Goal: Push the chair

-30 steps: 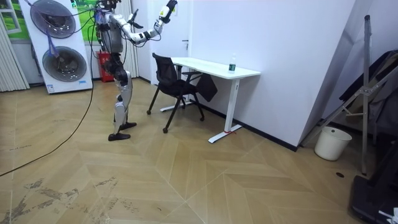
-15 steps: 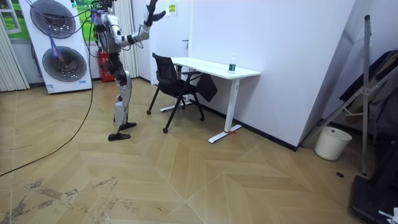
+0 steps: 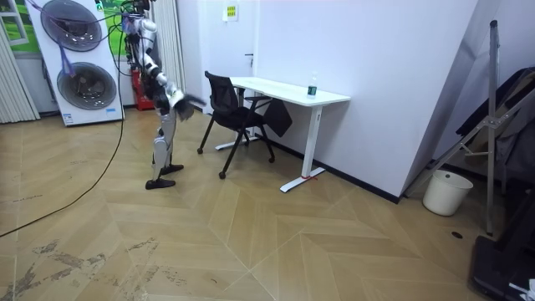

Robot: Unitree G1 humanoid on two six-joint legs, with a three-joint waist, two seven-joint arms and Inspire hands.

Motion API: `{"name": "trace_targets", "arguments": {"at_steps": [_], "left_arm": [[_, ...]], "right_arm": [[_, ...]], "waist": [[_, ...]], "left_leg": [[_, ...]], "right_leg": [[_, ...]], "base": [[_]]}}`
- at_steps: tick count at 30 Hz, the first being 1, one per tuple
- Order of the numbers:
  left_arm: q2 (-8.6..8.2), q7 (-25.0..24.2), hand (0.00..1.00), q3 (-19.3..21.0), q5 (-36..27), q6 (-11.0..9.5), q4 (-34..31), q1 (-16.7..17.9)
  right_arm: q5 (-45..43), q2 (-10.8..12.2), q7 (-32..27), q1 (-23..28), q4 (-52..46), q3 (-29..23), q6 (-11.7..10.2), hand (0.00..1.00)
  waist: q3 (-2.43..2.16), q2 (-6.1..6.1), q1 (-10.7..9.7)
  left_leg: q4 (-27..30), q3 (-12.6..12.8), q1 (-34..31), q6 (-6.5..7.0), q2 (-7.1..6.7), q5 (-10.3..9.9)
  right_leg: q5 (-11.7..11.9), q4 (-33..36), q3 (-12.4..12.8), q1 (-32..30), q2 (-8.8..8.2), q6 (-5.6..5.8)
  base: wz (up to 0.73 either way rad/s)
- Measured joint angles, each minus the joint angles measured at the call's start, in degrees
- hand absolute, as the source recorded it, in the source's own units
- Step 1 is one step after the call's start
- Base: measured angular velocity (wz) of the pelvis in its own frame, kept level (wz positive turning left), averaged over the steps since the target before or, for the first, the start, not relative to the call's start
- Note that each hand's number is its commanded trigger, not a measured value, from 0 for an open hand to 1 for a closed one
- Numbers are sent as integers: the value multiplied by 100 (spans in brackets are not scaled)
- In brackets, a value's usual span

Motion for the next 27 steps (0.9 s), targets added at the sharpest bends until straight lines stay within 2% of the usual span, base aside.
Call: {"name": "trace_targets", "arguments": {"at_steps": [2,4,7,9,11,14,15,17,21,27], "left_arm": [[-196,-507,0,-327,-64,83,817,136],[-278,-807,0,-361,-54,103,1233,182],[-313,-1164,0,-375,3,101,1742,169],[-311,-1318,0,-531,-11,113,2051,129],[-329,-1573,0,-864,-9,224,2346,48],[-404,-1726,0,-1366,85,377,2552,-89],[-437,-1767,0,-1456,206,456,2565,-167],[-480,-1817,0,-1582,243,522,2551,-261],[-510,-1842,0,-1949,295,553,2532,-446],[-512,-1850,0,-2176,417,550,2406,-544]], "right_arm": [[530,163,696,-42,1159,150,94,0],[606,326,1124,-67,1713,144,91,0],[598,434,1765,-89,2430,160,101,0],[597,447,1999,-146,2681,396,180,0],[532,478,2268,-266,2864,660,322,0],[502,546,2395,-472,2869,984,397,0],[485,590,2403,-545,2855,1138,425,0],[486,629,2433,-668,2840,1340,438,0],[609,660,2580,-898,2796,1820,444,0],[648,713,2980,-1043,2782,2275,462,0]], "waist": [[12,-31,-47],[9,-49,-51],[17,-38,-99],[23,-28,-129],[19,-33,-144],[13,-49,-153],[29,-48,-151],[29,-71,-144],[28,-82,-137],[17,-101,-141]], "left_leg": [[-8,-6,71,-5,-36,-9],[15,6,63,-18,-34,-44],[49,-1,56,-24,-41,-102],[44,2,56,-24,-45,-108],[37,50,73,-28,-37,-110],[39,106,89,-31,-16,-111],[38,107,85,-31,-14,-111],[31,109,87,-30,-23,-113],[49,96,49,-24,-43,-138],[64,107,-1,-10,-56,-151]], "right_leg": [[-20,-22,0,83,-23,12],[-32,-65,41,90,-17,10],[-53,-58,-34,106,-37,10],[-61,-53,-30,106,-43,13],[-66,-59,30,105,-47,12],[-66,-60,100,92,-42,12],[-66,-66,115,81,-37,12],[-66,-73,117,79,-39,13],[-68,-75,95,76,-42,16],[-67,-80,42,74,-41,16]], "base": [[2],[-4],[0],[0],[-9],[-12],[-5],[0],[2],[2]]}}
